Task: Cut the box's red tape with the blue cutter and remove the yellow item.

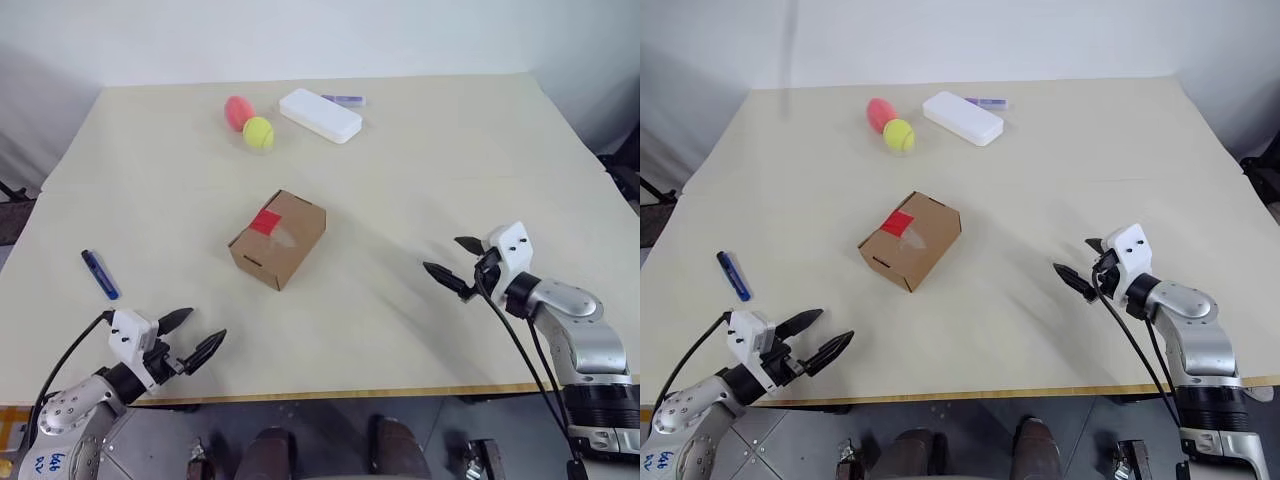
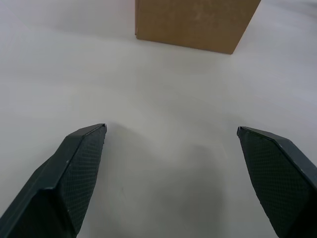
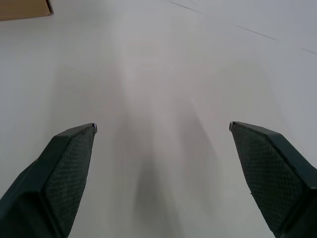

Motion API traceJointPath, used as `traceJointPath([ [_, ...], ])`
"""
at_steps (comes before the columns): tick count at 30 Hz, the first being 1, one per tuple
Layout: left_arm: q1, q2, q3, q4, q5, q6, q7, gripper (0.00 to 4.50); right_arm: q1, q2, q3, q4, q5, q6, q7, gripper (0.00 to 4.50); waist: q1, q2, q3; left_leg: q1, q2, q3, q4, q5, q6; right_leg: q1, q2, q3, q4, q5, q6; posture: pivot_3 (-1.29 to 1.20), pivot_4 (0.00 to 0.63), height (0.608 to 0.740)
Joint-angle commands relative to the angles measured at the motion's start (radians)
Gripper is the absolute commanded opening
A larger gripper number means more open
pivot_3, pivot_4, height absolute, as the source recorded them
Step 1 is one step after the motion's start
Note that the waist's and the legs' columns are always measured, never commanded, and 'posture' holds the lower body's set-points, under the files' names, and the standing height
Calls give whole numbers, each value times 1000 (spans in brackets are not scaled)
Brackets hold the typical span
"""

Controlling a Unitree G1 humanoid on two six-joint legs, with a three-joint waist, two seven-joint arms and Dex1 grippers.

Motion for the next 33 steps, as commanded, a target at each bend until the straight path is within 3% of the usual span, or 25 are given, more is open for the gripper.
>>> traceJointPath([
  [1, 5, 0, -6, -27, -8, 6, -3, 4483, -19, -19, -37, -12, 12, 27, -26, 4500, 0, 0, 0, 0, 0, 0, 0, 0, 0, 0, 0, 0, 0, 0, 0, 0, 150, 740],
  [8, -32, 12, -4, -21, 26, 118, 108, 4483, -27, -33, -6, -80, -13, 119, -74, 4500, 0, 0, 0, 0, 0, 0, 1, 0, 0, 0, 0, 0, 1, 0, 0, 0, 150, 740],
  [11, -62, 16, 2, 2, 3, 85, 59, 4483, -34, -32, 3, -97, 8, 124, -41, 4500, 0, 0, 0, 0, 0, 0, 1, 0, 0, 0, 0, 0, 1, 0, 0, 0, 150, 740],
  [14, -92, 1, 10, 17, -19, 95, 63, 3868, -70, -25, 17, -98, 27, 172, -27, 3883, -1, 0, 0, 0, 0, 0, 2, 0, 0, 0, 0, 0, 2, 0, 0, 0, 150, 740],
  [21, -118, -13, 6, 15, -45, 91, 38, 1652, -236, 18, 75, -1, 18, 167, -7, 1372, -3, -1, 1, 0, 0, 0, 1, 0, 0, 0, 0, 0, 2, 0, 0, 0, 150, 740],
  [25, -150, -13, -10, 20, -74, 116, 14, 363, -393, 75, 148, 186, -15, 128, 41, 1, -5, -2, 1, 0, 0, 0, 2, 0, 0, 0, 0, 0, 2, 0, 0, 0, 150, 740],
  [26, -158, -13, -15, 21, -78, 123, 10, 40, -436, 92, 161, 246, -27, 108, 50, 0, -6, -2, 1, 0, 0, 0, 2, 0, 0, 0, 0, 0, 2, 0, 0, 0, 150, 740],
  [33, -228, -2, -58, 50, -85, 168, -25, 13, -756, 244, 225, 742, -119, -101, 114, 0, -32, -2, 1, 0, 1, -1, 3, 0, -1, 0, 0, -3, 4, 1, 0, 0, 150, 740],
])
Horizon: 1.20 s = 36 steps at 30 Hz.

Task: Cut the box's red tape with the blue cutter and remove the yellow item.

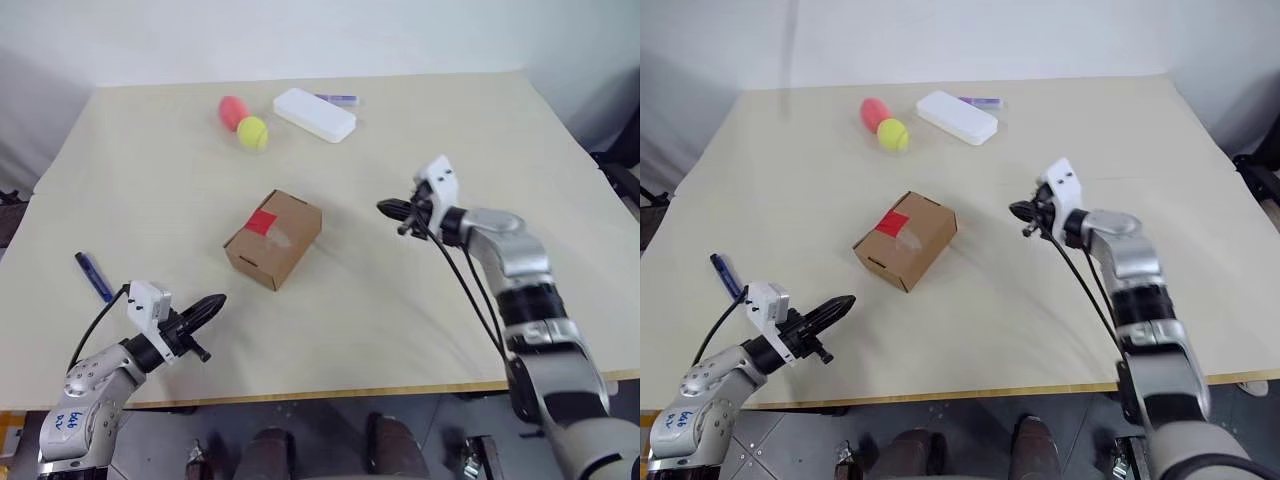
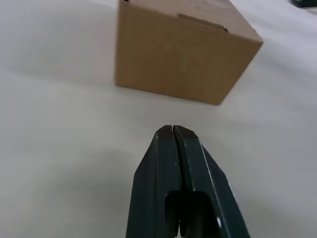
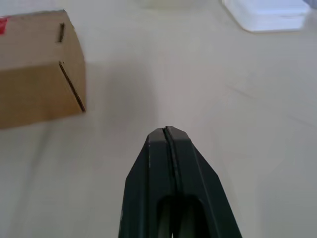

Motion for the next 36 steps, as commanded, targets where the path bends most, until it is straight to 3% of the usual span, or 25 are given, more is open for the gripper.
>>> traceJointPath([
  [1, -35, 13, -21, 7, -16, 21, -22, 13, -135, 54, 15, 219, -53, -117, 21, 0, -6, 0, 0, 0, 0, 0, 0, 0, 0, 0, 0, 0, 0, 0, 0, 0, 150, 740],
  [5, -69, -1, -57, 26, -8, 42, -21, 13, -276, 148, 10, 473, -110, -238, -34, 0, -25, 0, 0, 1, 1, -1, -2, 0, -1, 0, 0, -3, 2, 0, 0, 0, 150, 740],
  [9, -104, -17, -78, 46, 13, 30, 3, 13, -349, 224, -8, 593, -136, -283, -53, 0, -33, 0, 0, 1, 3, -4, -2, 0, -3, 0, 0, -7, 3, 0, 0, 0, 150, 740],
  [18, -150, -39, -110, 102, 60, -37, 3, 13, -367, 287, 10, 623, -195, -298, 78, 0, -42, 0, 0, 0, 4, -5, -2, 0, -4, 0, 1, -8, 4, 0, 0, 0, 150, 740],
  [22, -219, -58, -134, 166, 90, -69, 3, 13, -344, 292, 33, 570, -201, -269, 234, 0, -39, 0, 0, 1, 4, -5, -1, 1, -5, 1, 1, -9, 4, 0, 0, 0, 150, 740],
  [27, -298, -61, -148, 240, 114, -95, -32, 13, -221, 234, 97, 325, -193, -155, 434, 0, -33, 1, 0, 2, 5, -5, 2, 1, -6, 2, 2, -8, 6, 1, -2, 0, 150, 740],
  [36, -404, -77, -170, 299, 141, -97, -76, 13, 145, 69, 213, -405, -129, 240, 534, 0, -22, 1, 0, 0, 9, -4, 11, 1, -7, 2, 6, -8, 8, 4, -6, 0, 150, 740],
])
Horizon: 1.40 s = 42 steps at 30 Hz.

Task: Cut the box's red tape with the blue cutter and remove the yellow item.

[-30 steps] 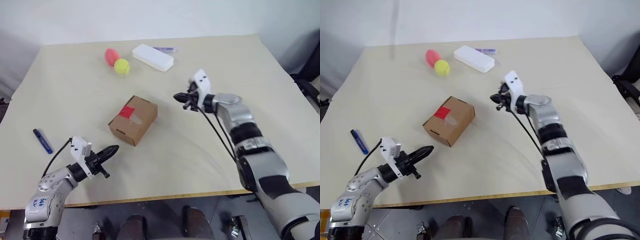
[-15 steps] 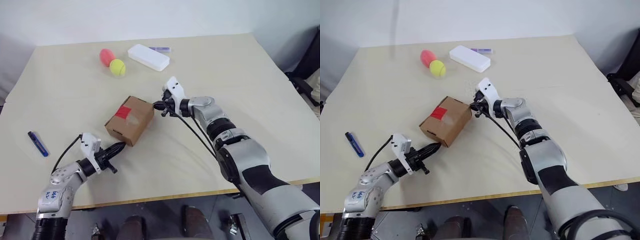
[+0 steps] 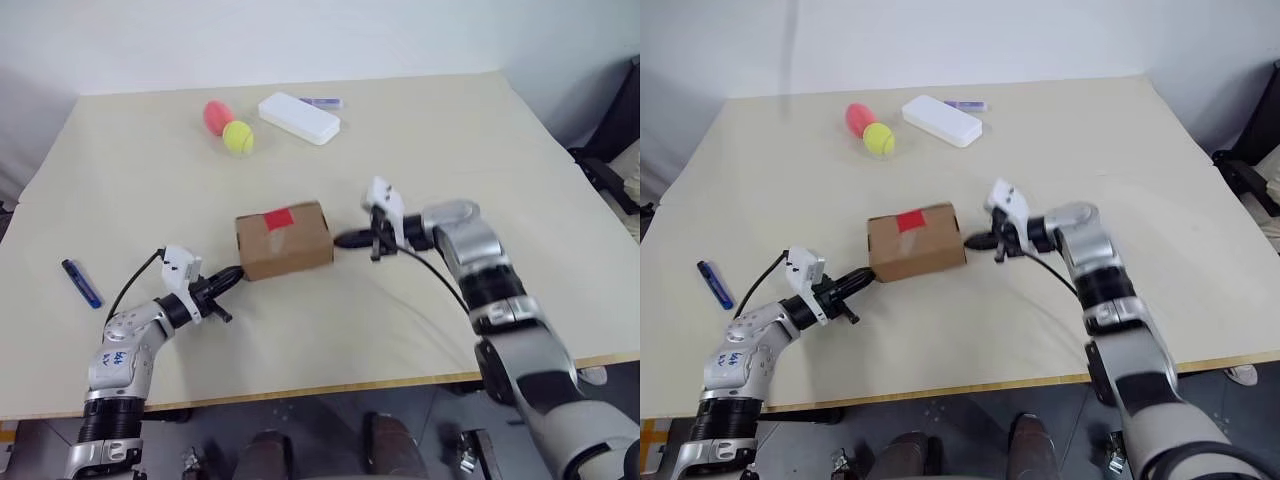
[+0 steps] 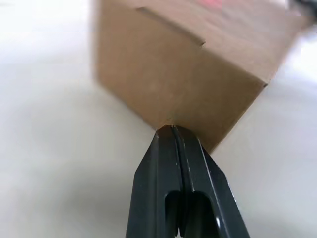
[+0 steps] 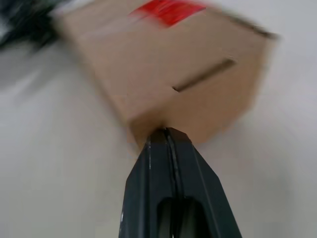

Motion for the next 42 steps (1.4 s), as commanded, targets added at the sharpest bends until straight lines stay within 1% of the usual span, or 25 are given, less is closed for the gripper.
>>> traceJointPath([
  [1, -60, -31, -72, -47, -13, -18, -52, 13, 81, -11, 92, -286, 64, 132, 48, 0, 3, 0, 0, 0, 0, 0, 0, 0, 0, 0, 0, 0, 0, 0, 0, 0, 150, 740],
  [6, -106, -38, -110, -41, -9, -3, -90, 13, 179, -97, 84, -541, 124, 309, 18, 0, 22, -1, 0, -2, 0, 1, 0, -1, 0, -2, 0, 0, -1, 0, 0, 0, 150, 740],
  [10, -141, -58, -147, -11, 2, -11, -114, 13, 207, -143, 64, -646, 169, 394, -28, 0, 27, -2, 1, -2, 0, 1, 1, -2, 0, -2, 0, 0, -3, 0, 0, 0, 150, 740],
  [13, -171, -72, -160, 15, 11, -17, -120, 13, 223, -178, 50, -689, 184, 420, -63, 0, 32, -2, 1, -3, 0, 1, 1, -2, 0, -2, 0, 0, -3, 0, 0, 0, 150, 740],
  [16, -185, -74, -161, 36, 17, -24, -126, 13, 238, -209, 28, -703, 188, 428, -112, 0, 33, -3, 1, -3, 0, 2, 1, -2, 1, -2, 0, 0, -5, 0, 0, 0, 150, 740],
  [21, -198, -62, -166, 75, 37, -46, -150, 13, 276, -314, -15, -662, 162, 398, -182, 0, 44, -3, 2, -3, 0, 2, 0, -2, 1, -2, 0, 0, -5, 0, 0, 0, 150, 740],
  [26, -187, -55, -170, 77, 41, -50, -155, 13, 316, -394, -20, -638, 163, 363, -212, 0, 51, -4, 2, -3, 0, 3, 1, -2, 1, -2, 0, 0, -6, 0, 0, 0, 150, 740],
  [30, -180, -54, -175, 70, 40, -56, -161, 13, 316, -384, -49, -636, 177, 359, -267, 0, 49, -5, 3, -4, 0, 3, 1, -2, 1, -2, 0, 0, -6, 0, 0, 0, 150, 740],
  [35, -186, -65, -184, 55, 29, -34, -165, 13, 305, -362, -71, -676, 260, 418, -275, 0, 51, -5, 3, -4, 0, 3, 1, -2, 1, -2, 0, 0, -6, 0, 0, 0, 150, 740],
  [39, -186, -67, -188, 55, 32, -33, -168, 13, 301, -370, -64, -658, 258, 411, -298, 0, 51, -5, 3, -4, 0, 3, 1, -2, 1, -2, 0, 0, -6, 0, 0, 0, 150, 740],
  [42, -184, -65, -184, 54, 33, -32, -166, 13, 298, -379, -91, -646, 268, 419, -313, 0, 51, -5, 3, -4, 0, 3, 1, -2, 1, -2, 0, 0, -6, 0, 0, 0, 150, 740],
])
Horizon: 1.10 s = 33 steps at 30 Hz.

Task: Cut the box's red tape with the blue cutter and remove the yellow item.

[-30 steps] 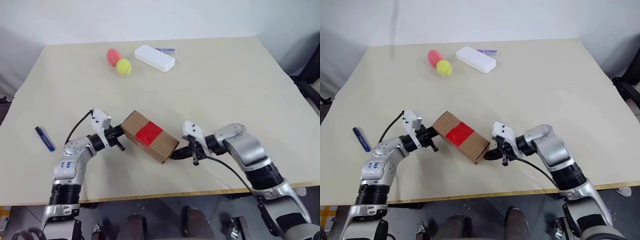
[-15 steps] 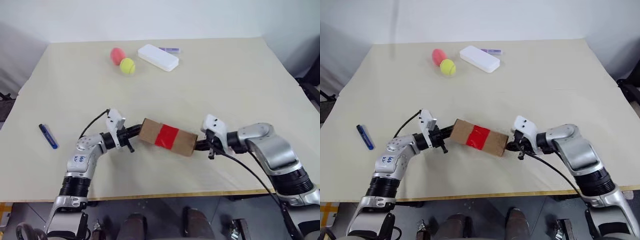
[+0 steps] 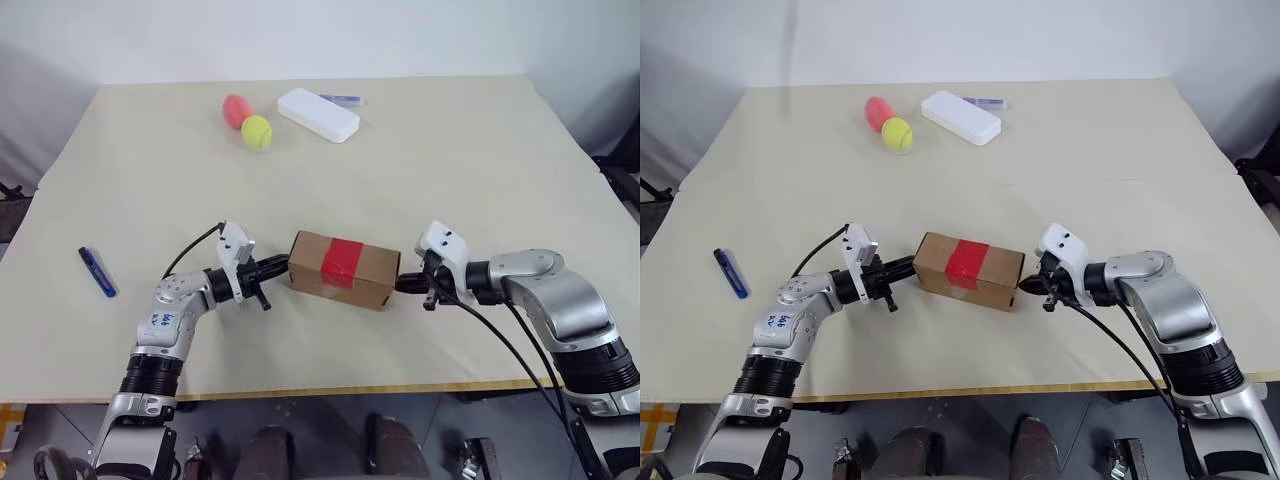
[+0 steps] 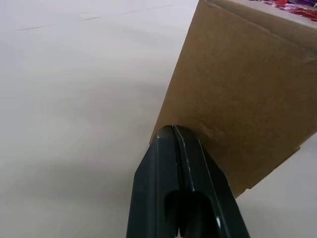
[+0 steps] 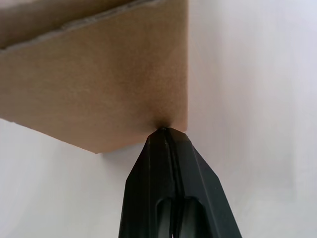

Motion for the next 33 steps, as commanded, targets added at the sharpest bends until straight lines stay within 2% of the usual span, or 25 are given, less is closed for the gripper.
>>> traceJointPath([
  [1, 2, -5, -12, -40, -10, -3, -15, 13, -28, -10, -60, -22, 46, 3, -11, 0, 0, 0, 0, 0, 0, 0, 0, 0, 0, 0, 0, 0, 0, 0, 0, 0, 150, 740],
  [11, 27, 77, 2, -189, -58, 118, -59, 13, 18, -110, -156, -157, 153, 115, -30, 0, 2, -1, 1, 0, 0, 0, 0, 0, 0, 0, 0, 0, 0, 0, 0, 0, 150, 740],
  [18, 56, 138, 0, -284, -109, 221, -100, 13, 24, -109, -181, -212, 242, 160, -42, 0, 2, -2, 1, -1, 0, 0, 0, 0, 1, 0, 0, 0, 0, 0, 0, 0, 150, 740],
  [24, -50, 69, 38, -240, -164, 256, -58, 13, -53, -47, -165, -158, 286, 153, -67, 0, 4, -3, 2, -1, 0, 0, 1, 0, 1, 0, 0, 0, 0, 0, 0, 0, 150, 740],
  [33, -171, -25, 39, 22, -85, 121, -44, 13, -165, 61, -106, 93, 202, 26, -95, 0, -1, -3, 2, -1, 0, 0, 0, -1, 2, 0, 0, -1, -1, 0, 0, 0, 150, 740],
])
